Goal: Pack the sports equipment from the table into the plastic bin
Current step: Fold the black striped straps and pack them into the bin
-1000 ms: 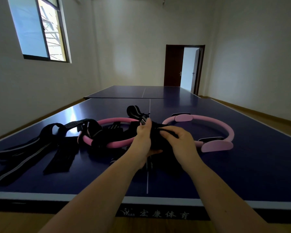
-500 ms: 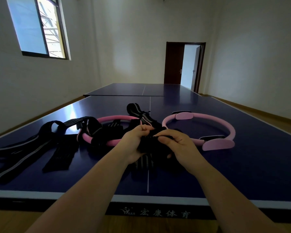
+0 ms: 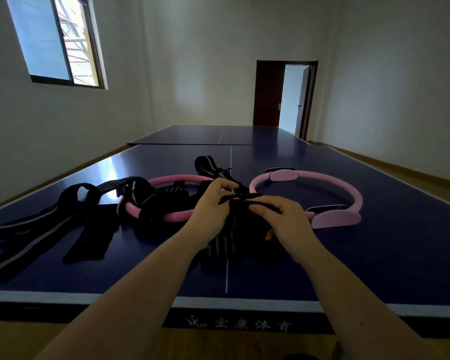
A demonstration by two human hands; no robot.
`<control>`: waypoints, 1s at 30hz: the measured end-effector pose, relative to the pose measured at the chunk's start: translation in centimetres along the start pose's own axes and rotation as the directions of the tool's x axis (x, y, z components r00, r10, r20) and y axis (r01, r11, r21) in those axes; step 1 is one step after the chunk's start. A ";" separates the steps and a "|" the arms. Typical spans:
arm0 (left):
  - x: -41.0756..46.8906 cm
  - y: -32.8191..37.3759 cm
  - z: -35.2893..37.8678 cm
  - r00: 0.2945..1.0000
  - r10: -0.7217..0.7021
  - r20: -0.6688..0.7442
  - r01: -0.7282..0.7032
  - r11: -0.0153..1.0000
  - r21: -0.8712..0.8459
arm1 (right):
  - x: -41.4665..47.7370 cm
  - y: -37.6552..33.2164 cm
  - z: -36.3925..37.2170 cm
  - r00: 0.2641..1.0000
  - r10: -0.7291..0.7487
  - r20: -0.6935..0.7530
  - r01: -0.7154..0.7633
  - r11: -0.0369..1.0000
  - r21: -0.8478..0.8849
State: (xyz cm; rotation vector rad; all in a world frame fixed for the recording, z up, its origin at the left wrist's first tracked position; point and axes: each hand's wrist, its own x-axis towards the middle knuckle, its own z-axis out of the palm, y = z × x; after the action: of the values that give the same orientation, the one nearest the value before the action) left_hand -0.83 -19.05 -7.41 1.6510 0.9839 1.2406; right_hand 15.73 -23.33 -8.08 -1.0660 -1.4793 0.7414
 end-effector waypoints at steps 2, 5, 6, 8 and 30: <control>0.0 0.1 0.1 0.997 -0.023 0.076 0.026 0.999 -0.040 | 0.2 0.0 -0.2 1.000 -0.014 -0.015 0.013 0.999 -0.029; 0.1 0.3 0.3 0.987 -0.052 0.155 0.068 0.993 -0.097 | 0.4 -0.6 -0.6 0.999 -0.042 0.025 0.043 0.999 -0.030; 0.2 0.2 0.4 0.984 -0.060 0.166 0.081 0.989 -0.123 | 0.6 -0.6 -0.8 0.998 -0.048 0.032 0.050 0.998 -0.037; 0.4 0.1 1.3 0.983 -0.093 0.156 0.122 0.974 -0.192 | 0.9 -0.4 -1.7 1.000 0.015 0.022 -0.015 1.000 -0.026; 1.3 -2.8 6.2 0.995 0.050 -0.082 -0.027 0.966 0.257 | -0.6 6.2 -8.8 0.879 0.471 -0.072 -0.476 0.874 -0.094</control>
State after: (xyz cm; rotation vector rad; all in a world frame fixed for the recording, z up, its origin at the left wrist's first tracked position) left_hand 5.21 -17.85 -10.60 1.8328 1.2132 1.2627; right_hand 25.66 -22.35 -12.13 -1.5511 -1.2355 0.9762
